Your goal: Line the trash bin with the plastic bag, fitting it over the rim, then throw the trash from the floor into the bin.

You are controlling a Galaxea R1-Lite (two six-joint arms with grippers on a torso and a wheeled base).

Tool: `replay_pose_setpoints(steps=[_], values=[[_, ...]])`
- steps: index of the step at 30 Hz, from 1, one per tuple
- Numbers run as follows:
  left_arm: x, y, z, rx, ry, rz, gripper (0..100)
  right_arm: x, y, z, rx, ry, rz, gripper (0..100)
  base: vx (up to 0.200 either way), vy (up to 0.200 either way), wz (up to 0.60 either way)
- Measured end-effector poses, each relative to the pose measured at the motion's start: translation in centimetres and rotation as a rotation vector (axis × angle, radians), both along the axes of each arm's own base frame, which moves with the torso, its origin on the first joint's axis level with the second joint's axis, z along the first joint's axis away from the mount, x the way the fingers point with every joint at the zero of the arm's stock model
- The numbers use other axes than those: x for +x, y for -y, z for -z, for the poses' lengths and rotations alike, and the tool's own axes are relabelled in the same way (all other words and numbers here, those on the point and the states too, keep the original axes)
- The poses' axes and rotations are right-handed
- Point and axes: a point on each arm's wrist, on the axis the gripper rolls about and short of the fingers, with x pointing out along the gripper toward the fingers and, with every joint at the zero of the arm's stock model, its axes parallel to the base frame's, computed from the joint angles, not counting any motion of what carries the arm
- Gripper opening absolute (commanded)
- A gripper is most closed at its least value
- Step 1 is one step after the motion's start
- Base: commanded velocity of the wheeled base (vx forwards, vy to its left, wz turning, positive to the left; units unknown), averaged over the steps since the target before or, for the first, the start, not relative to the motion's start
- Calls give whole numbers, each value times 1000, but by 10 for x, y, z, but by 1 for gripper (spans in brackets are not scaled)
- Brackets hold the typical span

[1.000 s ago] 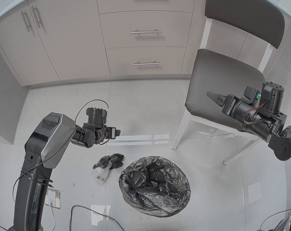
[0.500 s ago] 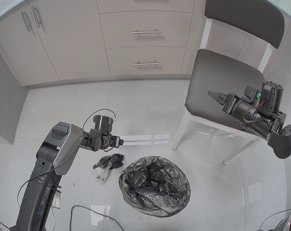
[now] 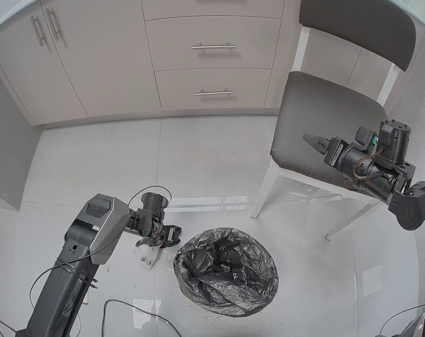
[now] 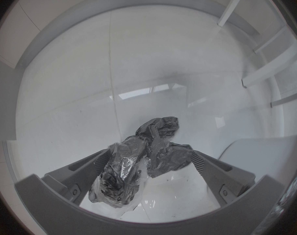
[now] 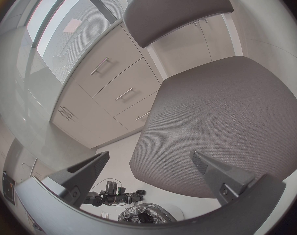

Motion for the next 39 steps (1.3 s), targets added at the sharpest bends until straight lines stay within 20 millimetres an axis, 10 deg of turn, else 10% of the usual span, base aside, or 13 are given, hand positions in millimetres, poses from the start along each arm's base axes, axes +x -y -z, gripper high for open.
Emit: replay_pose_setpoints(steps=[34,35,39], values=[[-16,1,32,97,-109,-29,100,6,2,4,-2,-11,10,100,0,0,0],[-16,1,33,97,-109,-30,0,6,2,4,-2,-10,10,100,0,0,0],[-16,2,34,97,-107,-27,0,6,2,4,-2,-11,10,100,0,0,0]])
